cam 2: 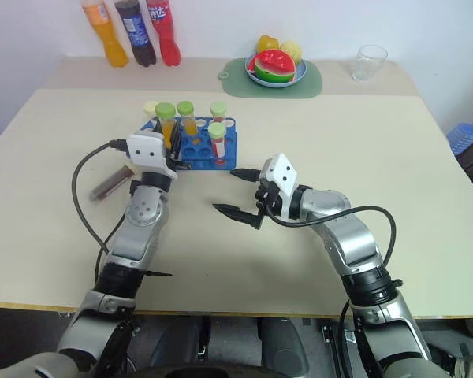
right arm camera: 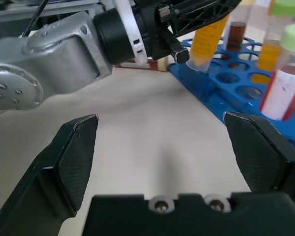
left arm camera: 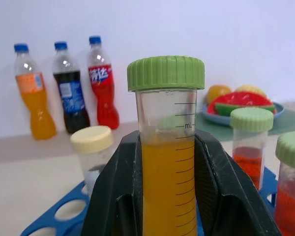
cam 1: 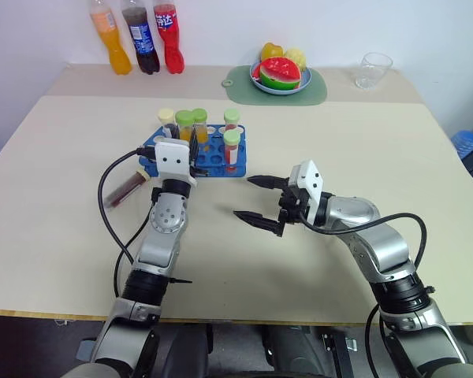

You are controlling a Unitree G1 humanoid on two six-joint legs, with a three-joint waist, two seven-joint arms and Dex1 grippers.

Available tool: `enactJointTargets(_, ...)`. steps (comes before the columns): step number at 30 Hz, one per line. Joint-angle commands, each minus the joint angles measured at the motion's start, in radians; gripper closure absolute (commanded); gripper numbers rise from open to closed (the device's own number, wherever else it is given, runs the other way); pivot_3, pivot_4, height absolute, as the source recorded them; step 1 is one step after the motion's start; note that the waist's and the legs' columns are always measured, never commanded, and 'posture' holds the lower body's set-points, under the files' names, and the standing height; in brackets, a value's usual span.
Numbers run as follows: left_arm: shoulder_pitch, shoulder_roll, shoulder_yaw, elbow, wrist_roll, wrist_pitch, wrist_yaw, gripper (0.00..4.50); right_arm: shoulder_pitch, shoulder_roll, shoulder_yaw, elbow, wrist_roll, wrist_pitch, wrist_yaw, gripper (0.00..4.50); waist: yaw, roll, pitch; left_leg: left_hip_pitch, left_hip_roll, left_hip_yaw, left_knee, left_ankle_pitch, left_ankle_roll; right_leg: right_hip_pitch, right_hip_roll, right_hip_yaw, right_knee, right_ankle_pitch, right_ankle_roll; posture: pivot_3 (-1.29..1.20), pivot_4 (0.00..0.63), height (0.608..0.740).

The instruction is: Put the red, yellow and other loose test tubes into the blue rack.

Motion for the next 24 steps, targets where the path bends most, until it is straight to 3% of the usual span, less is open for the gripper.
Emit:
enactJointTargets(1, -0.060, -0.010, 0.039, 0.086, 0.005, -0.116, -0.028, 3.72, 0.019, -0.003, -0.017, -0.056, 0.010, 0.000, -0.014, 0.00, 0.000, 0.000, 0.000, 0.000, 0.000, 0.000, 0.000, 0.000, 0.000, 0.000, 0.000, 0.000, 0.000, 0.000, 0.000, 0.00, 0.150, 0.734)
enactJointTargets(24, -0.202, -0.112, 0.115, 0.440, -0.022, -0.302, -0.148, 3.72, 0.037, -0.005, -0.014, -0.094, 0.018, 0.022, -0.040, 0.00, 0.001, 0.000, 0.000, 0.000, 0.000, 0.000, 0.000, 0.000, 0.000, 0.000, 0.000, 0.000, 0.000, 0.000, 0.000, 0.00, 0.150, 0.734)
